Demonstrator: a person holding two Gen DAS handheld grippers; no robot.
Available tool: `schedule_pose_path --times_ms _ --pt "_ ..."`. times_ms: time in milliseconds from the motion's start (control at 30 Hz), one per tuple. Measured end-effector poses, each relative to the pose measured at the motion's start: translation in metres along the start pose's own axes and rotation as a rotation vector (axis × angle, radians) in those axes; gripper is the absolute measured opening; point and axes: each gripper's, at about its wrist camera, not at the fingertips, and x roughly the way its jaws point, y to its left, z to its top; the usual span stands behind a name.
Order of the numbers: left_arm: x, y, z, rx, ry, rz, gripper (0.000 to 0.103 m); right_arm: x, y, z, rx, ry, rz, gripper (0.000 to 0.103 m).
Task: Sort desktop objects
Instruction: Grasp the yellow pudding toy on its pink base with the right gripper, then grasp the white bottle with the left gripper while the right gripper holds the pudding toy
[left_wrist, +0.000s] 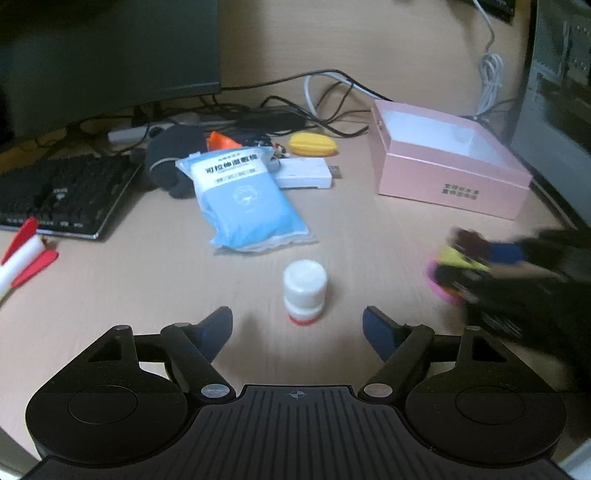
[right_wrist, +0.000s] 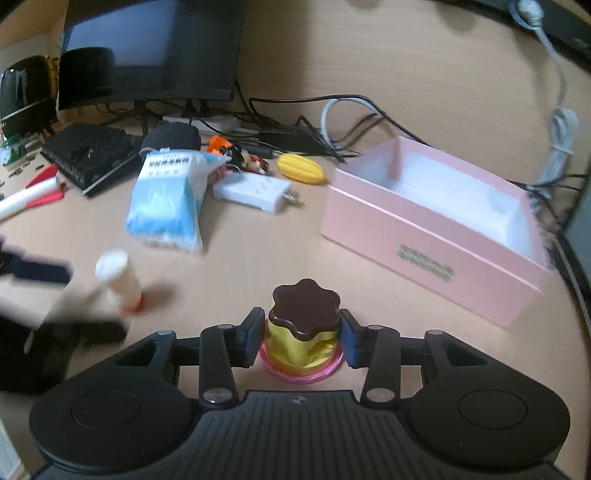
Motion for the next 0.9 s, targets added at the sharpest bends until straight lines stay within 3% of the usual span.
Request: schedule_pose_path --times_ms 133,267,333,433,500,767,900 --pt "0.009 -0.001 0.004 0.035 0.000 0.021 0.070 -0.019 -0.007 -0.017 0.018 0.000 -0.027 0.042" --pt "0.019 -0.002 0.006 0.061 -0.007 0.011 0.066 -0.027 -0.005 -0.027 0.026 -0.010 -0.044 0.045" --pt "0.024 -0.005 0.007 0.081 -0.008 0.016 0.054 -0.027 -0.002 -0.028 0.017 -0.010 -0.048 0.059" --pt "0.027 -0.007 0.006 0.093 -0.006 0.015 0.036 -0.026 0.000 -0.030 0.012 -0.005 -0.049 0.070" --pt "0.026 -0.006 0.004 0.088 -0.007 -0.002 0.029 -0.025 -0.001 -0.030 0.020 0.006 -0.041 0.074" --pt "0.014 -0.002 -0.003 0.083 -0.012 -0.036 0.029 -0.016 -0.011 -0.030 0.096 0.015 -0.027 0.074" --pt "0.007 -0.002 -0.005 0.085 -0.019 -0.056 0.029 -0.014 -0.015 -0.025 0.132 0.032 -0.028 0.056"
